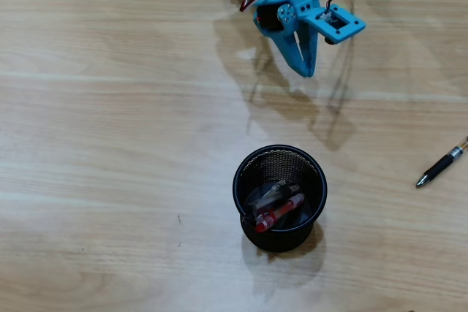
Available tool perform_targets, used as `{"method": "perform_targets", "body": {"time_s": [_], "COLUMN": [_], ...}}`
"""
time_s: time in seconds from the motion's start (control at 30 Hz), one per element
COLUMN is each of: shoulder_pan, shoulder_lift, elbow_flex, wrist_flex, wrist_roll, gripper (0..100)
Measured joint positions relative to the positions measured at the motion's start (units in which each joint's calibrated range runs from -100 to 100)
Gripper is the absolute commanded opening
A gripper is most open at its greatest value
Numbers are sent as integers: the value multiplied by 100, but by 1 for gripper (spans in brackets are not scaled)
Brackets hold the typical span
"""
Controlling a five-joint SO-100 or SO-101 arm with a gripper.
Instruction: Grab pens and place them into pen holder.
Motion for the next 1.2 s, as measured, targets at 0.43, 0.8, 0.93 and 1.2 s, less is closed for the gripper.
{"method": "perform_targets", "body": {"time_s": [0.43, 0.8, 0.93, 1.2], "shoulder_pan": [-19, -391, -505, -333], "shoulder_lift": [34, 85, 85, 85], "elbow_flex": [0, 35, 35, 364], "wrist_flex": [-1252, -1347, -1347, -1347], "wrist_roll": [-1009, -494, -479, -385], "gripper": [2, 2, 2, 2]}}
